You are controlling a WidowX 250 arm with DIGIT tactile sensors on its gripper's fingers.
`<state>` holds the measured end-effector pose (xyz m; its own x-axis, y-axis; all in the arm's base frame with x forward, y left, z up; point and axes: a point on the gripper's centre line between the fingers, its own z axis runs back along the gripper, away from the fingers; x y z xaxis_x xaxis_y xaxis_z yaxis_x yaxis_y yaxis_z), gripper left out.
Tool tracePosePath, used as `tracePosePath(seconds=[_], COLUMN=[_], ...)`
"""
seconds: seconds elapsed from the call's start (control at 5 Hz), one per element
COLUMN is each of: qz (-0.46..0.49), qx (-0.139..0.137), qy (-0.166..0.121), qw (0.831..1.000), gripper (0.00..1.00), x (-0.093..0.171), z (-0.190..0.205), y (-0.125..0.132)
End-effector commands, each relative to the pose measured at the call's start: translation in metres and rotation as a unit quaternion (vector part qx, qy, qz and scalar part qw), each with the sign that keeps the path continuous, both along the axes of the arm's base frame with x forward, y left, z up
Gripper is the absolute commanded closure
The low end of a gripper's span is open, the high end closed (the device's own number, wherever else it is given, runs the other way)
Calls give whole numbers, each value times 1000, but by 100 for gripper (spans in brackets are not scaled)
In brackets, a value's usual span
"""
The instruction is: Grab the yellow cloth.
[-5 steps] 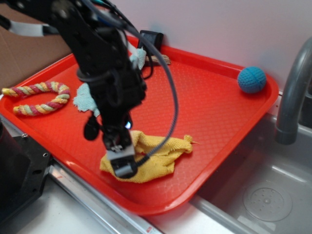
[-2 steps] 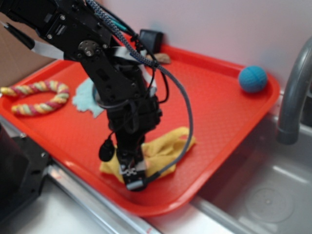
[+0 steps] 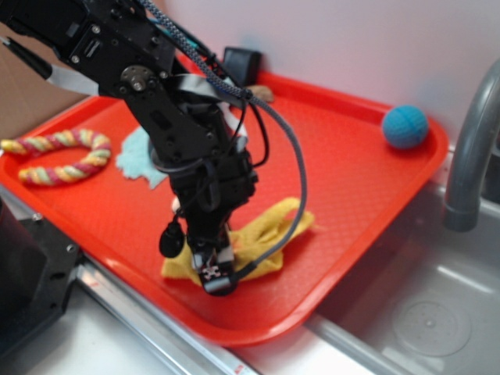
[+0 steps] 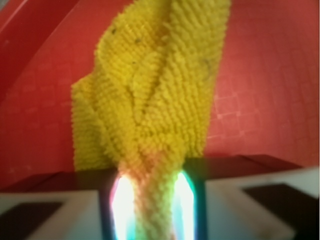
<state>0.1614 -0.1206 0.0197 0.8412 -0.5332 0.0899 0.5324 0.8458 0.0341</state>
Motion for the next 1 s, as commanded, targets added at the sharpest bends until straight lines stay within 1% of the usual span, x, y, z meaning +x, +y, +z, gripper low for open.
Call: tracePosePath(seconds=[0.0,0.2,0.4,0.6,0.8], qz=[192,313,406,416,430], qx=[-5,20,-19,-40,-51], qy=[-19,-21,-65,-43,-36], qw=[981,949,911,907,901], gripper=[100,100,100,100,100], x=[8,7,-1,1,-1], z=[79,127,164,179,188], y=[74,117,129,129,130])
